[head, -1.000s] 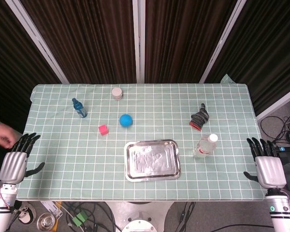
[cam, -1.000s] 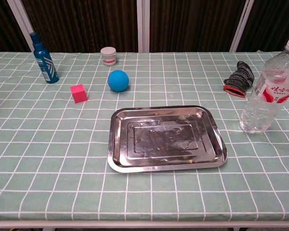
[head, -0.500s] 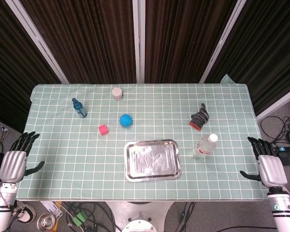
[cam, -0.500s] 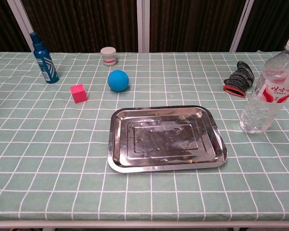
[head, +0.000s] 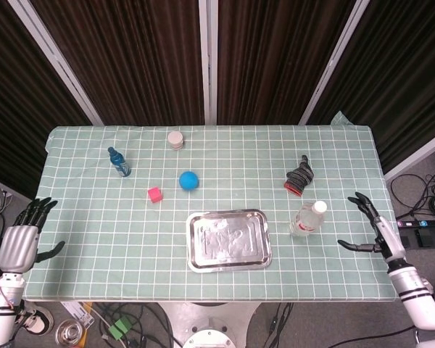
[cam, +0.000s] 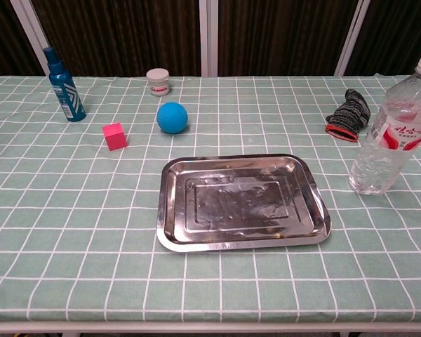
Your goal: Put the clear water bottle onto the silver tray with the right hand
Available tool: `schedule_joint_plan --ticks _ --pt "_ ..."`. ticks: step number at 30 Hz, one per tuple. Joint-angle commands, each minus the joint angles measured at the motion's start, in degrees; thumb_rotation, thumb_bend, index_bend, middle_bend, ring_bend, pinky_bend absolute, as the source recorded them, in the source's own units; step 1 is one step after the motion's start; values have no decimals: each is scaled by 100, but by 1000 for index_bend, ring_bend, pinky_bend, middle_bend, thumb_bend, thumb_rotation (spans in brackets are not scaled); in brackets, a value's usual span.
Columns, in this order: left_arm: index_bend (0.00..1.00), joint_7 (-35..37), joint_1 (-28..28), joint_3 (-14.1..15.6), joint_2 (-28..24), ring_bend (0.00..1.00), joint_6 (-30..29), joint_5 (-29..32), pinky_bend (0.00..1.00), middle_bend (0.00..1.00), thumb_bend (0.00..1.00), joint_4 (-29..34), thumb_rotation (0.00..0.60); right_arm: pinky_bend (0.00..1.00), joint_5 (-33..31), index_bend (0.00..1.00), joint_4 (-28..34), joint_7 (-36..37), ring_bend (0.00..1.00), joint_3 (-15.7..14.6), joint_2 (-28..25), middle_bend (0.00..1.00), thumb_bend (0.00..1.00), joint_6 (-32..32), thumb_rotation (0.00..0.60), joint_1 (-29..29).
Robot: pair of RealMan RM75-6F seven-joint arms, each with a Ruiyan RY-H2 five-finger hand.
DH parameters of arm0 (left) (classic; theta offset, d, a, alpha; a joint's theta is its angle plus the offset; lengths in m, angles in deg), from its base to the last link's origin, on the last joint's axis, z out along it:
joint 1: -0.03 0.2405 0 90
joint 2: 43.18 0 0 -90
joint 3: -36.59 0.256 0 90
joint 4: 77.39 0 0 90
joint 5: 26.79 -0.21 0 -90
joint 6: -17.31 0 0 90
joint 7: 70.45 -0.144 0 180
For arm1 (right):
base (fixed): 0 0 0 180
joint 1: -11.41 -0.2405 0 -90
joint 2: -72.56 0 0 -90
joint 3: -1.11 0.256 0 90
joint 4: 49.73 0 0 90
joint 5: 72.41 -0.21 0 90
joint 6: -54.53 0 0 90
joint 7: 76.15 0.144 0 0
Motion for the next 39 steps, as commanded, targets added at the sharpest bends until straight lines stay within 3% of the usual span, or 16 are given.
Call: schedule_joint_plan --ticks 1,12,14,17,19,22,31,39 --pt "162 -2 0 3 -14 87 16 16 190 180 233 -30 600 0 333 0 -616 375 0 -72 481 103 0 -415 600 -480" --pt "163 16 21 -18 -55 87 -29 39 190 180 234 -117 600 2 322 13 -934 128 0 -100 1032 126 0 -714 600 -986" --pt "163 24 20 -25 -60 87 -30 45 190 180 234 -124 600 42 191 106 -959 -17 27 -47 1115 187 0 -787 600 -1024" --pt "163 30 19 -34 -69 87 -27 59 190 180 233 -119 600 222 -64 442 -938 -331 203 73 1235 377 5 -847 600 -1042" --pt "163 23 27 -27 -72 87 -31 58 190 180 234 -117 600 315 -205 585 -926 -564 286 144 1301 473 27 -844 600 -1041" --pt "162 11 35 -21 -67 87 -25 70 190 180 234 -114 600 395 -340 687 -879 -755 349 211 1343 543 87 -846 600 -1046" --pt "163 -49 46 -25 -89 87 -56 63 190 180 234 -50 600 409 -332 736 -334 -868 356 416 1024 567 142 -554 600 -1109" --pt "163 -122 -9 -34 -77 87 -8 40 190 180 234 42 600 409 -172 736 1462 -1573 356 1038 -30 567 127 172 600 -1252"
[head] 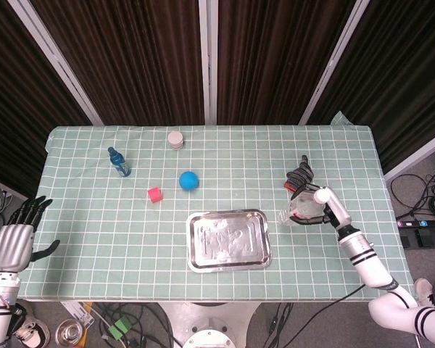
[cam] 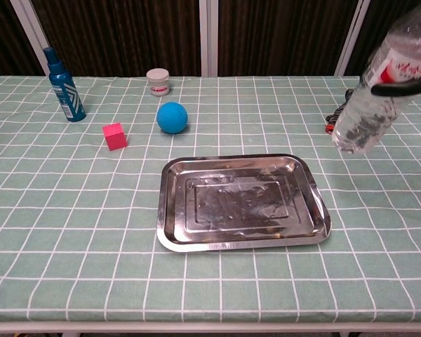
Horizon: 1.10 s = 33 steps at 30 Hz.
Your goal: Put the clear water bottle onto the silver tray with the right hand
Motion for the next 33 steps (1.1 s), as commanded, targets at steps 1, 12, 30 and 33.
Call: schedule_joint_plan --ticks 1,12,30,33 --pt "162 -13 -11 -6 24 87 6 2 190 180 233 10 600 409 51 736 1006 -585 356 391 -629 567 128 464 600 -56" --pt "162 11 19 1 -7 87 -6 31 190 180 234 -2 600 412 -783 738 -473 -751 356 -89 409 567 136 -659 600 -51" --pt "162 12 -67 5 41 87 100 17 190 180 234 -5 600 413 -824 739 -100 -582 357 -227 218 568 132 -699 600 42" --pt "162 13 -64 11 56 87 98 16 190 180 234 -18 600 413 -581 739 -163 -509 357 -214 257 569 132 -430 600 88"
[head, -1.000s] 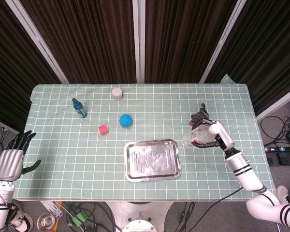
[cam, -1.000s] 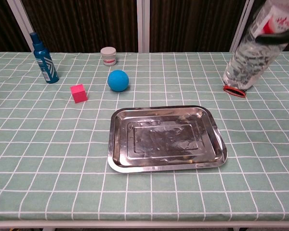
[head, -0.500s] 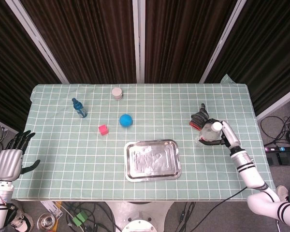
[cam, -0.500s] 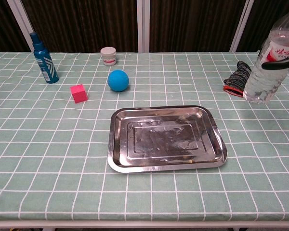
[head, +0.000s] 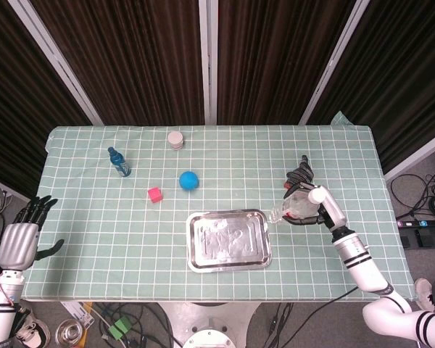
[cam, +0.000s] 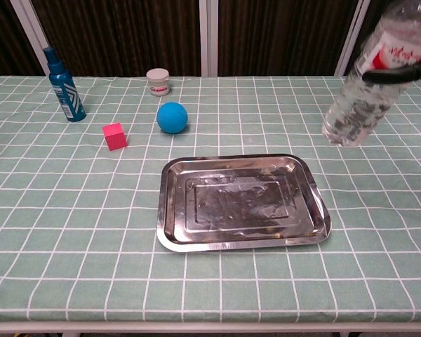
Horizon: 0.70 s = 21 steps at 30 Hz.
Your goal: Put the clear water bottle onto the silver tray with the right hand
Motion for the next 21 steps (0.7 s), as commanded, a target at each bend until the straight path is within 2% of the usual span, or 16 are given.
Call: schedule_joint_plan --ticks 1,4,7,10,14,16,19,21 --pt "162 5 -4 0 3 87 -3 -7 190 180 234 0 600 413 73 739 -577 223 357 -177 199 569 132 -81 600 67" --pt "163 23 -17 -8 8 87 -6 -21 190 180 234 10 600 413 272 739 -246 196 357 -112 -105 569 132 279 600 160" --pt "163 43 -17 -10 8 87 -23 -30 190 180 233 24 600 413 311 739 20 100 357 -104 -284 571 132 380 600 209" --pt "162 48 6 10 3 87 -42 -33 190 180 234 28 600 413 155 738 73 -19 357 -7 -65 573 132 15 600 -40" --pt "162 5 41 43 -18 87 -72 -47 190 180 234 81 600 413 -44 739 -146 -448 357 232 601 573 131 -572 600 -632" --pt "162 -23 52 45 -45 87 -85 -44 190 180 234 117 600 413 -181 739 -156 -545 357 328 731 573 132 -742 600 -779" --pt "163 9 63 23 -54 87 -96 -9 190 180 234 122 600 413 -137 739 -73 -810 357 286 432 573 132 -390 600 -545" --pt "162 59 60 23 -35 87 -76 0 190 180 234 90 600 413 -146 739 21 -793 357 223 22 573 132 -86 600 -231"
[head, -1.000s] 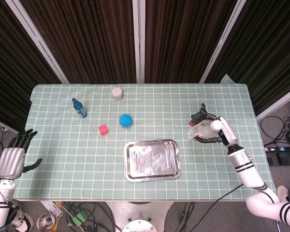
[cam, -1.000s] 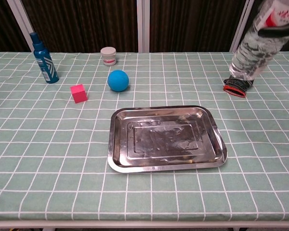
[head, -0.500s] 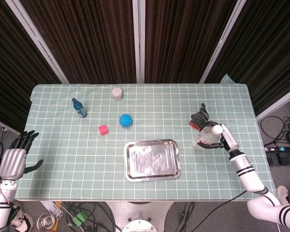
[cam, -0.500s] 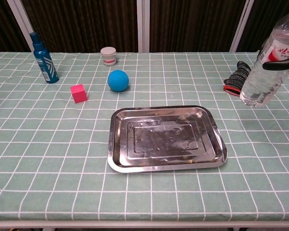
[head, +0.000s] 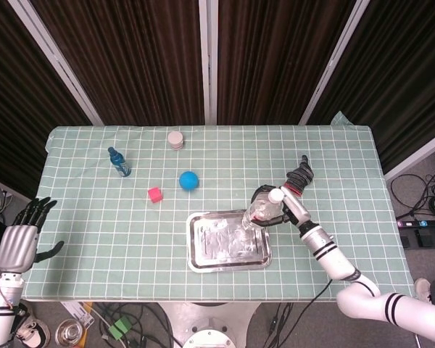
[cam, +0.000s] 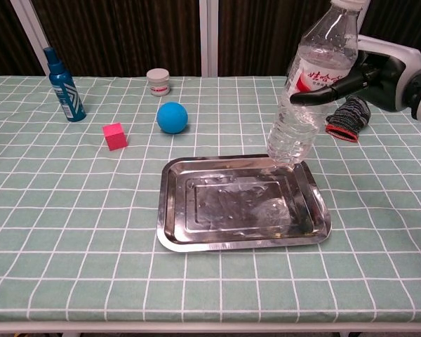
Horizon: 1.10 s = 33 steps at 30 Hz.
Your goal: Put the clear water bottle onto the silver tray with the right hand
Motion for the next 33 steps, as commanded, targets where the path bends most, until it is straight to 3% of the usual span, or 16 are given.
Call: schedule_joint_plan --ticks 1,5,12,20,25,33 --pt "163 61 -6 4 26 87 33 9 191 180 234 -38 600 413 -68 739 104 -219 357 -39 -751 573 132 713 600 618" --pt "162 87 -24 47 56 87 81 -40 190 180 234 -58 600 413 -106 739 185 -75 357 -106 -983 573 131 760 600 804" --pt "163 -52 -43 24 76 87 64 -40 190 180 234 -9 600 413 8 739 198 -215 357 -60 -277 573 131 213 600 257" --pt "162 24 -70 42 116 87 141 -34 191 180 234 -74 600 413 -145 739 162 -80 357 -71 -947 573 132 730 600 798" --pt "163 -15 -45 30 103 87 60 -48 190 180 233 -48 600 413 135 739 240 -157 357 -163 -464 573 132 420 600 472" --pt "162 50 24 6 -6 87 10 33 190 180 234 64 600 413 64 740 -18 -463 356 -108 351 573 131 91 600 64"
